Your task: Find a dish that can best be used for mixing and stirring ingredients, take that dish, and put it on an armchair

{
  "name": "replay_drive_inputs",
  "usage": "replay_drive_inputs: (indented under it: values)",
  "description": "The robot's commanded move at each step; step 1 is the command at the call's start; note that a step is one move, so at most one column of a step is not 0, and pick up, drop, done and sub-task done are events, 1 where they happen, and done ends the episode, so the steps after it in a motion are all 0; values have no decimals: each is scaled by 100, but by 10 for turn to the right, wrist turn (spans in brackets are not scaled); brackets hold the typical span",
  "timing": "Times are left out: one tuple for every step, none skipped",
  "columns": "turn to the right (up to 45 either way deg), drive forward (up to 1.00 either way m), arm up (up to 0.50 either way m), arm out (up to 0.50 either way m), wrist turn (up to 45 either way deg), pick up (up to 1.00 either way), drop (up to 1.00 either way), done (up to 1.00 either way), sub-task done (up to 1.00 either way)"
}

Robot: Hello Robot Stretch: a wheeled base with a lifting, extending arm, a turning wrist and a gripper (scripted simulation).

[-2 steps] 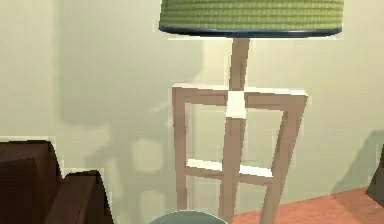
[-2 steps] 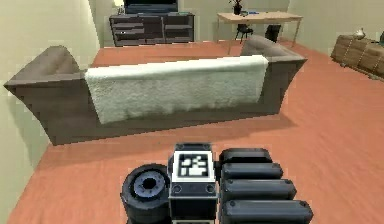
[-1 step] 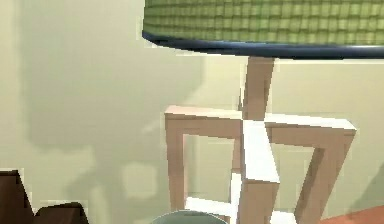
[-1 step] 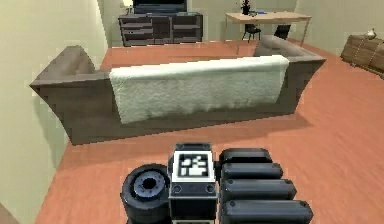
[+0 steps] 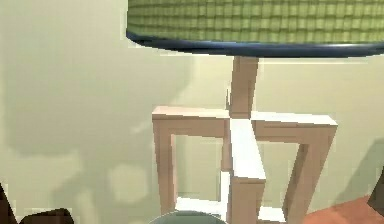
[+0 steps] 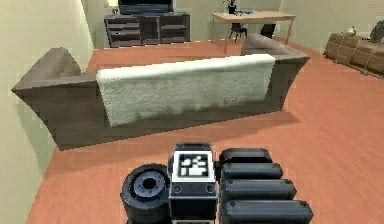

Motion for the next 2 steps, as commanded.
replay_drive_inputs:
  values:
    - [-60, 0, 0, 0, 0, 0, 0, 0, 0]
    - [90, 0, 0, 0, 0, 0, 0, 0, 0]
